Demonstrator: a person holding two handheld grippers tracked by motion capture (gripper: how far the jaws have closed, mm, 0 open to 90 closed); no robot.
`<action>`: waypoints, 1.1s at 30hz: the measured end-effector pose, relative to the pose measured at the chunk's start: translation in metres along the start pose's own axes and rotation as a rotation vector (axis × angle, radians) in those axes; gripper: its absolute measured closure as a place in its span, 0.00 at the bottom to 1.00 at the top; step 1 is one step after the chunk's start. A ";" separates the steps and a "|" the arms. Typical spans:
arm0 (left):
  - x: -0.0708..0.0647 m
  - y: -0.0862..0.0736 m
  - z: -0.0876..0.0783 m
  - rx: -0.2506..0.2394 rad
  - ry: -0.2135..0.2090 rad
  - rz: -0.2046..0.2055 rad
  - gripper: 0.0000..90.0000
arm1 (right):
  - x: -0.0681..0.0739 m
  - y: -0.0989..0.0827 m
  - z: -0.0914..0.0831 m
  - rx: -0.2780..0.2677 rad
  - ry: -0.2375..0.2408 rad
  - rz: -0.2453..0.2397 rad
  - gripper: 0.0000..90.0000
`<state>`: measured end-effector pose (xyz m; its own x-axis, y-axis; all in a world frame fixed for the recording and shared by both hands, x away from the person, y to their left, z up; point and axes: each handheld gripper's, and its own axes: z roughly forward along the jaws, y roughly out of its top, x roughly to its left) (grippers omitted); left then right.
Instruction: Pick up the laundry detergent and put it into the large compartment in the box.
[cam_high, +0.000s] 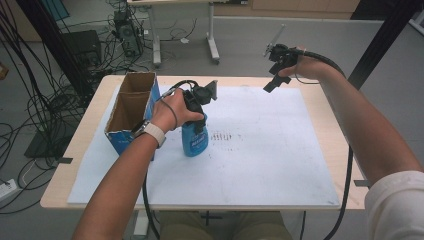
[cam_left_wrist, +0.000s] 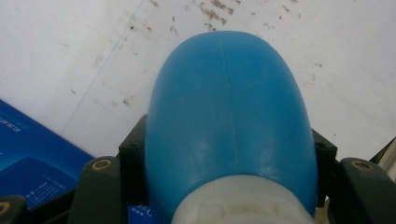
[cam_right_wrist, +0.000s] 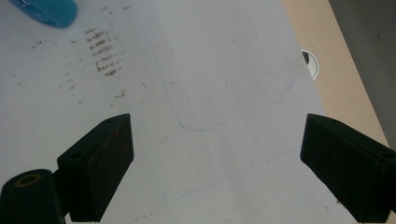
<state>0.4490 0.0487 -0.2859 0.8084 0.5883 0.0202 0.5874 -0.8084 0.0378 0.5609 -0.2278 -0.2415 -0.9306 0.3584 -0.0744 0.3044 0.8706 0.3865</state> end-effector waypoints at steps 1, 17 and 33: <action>0.000 0.000 0.000 0.000 0.001 0.002 0.42 | 0.000 0.000 0.000 0.001 0.001 -0.001 0.11; 0.000 0.000 0.000 -0.003 0.002 -0.001 0.42 | 0.000 0.000 -0.002 -0.004 -0.004 -0.004 0.11; 0.000 0.000 0.000 -0.001 0.000 -0.004 0.42 | 0.000 0.000 -0.002 -0.006 -0.006 -0.003 0.11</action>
<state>0.4489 0.0484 -0.2861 0.8059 0.5918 0.0201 0.5908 -0.8059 0.0393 0.5601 -0.2286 -0.2396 -0.9302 0.3580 -0.0805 0.3008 0.8697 0.3914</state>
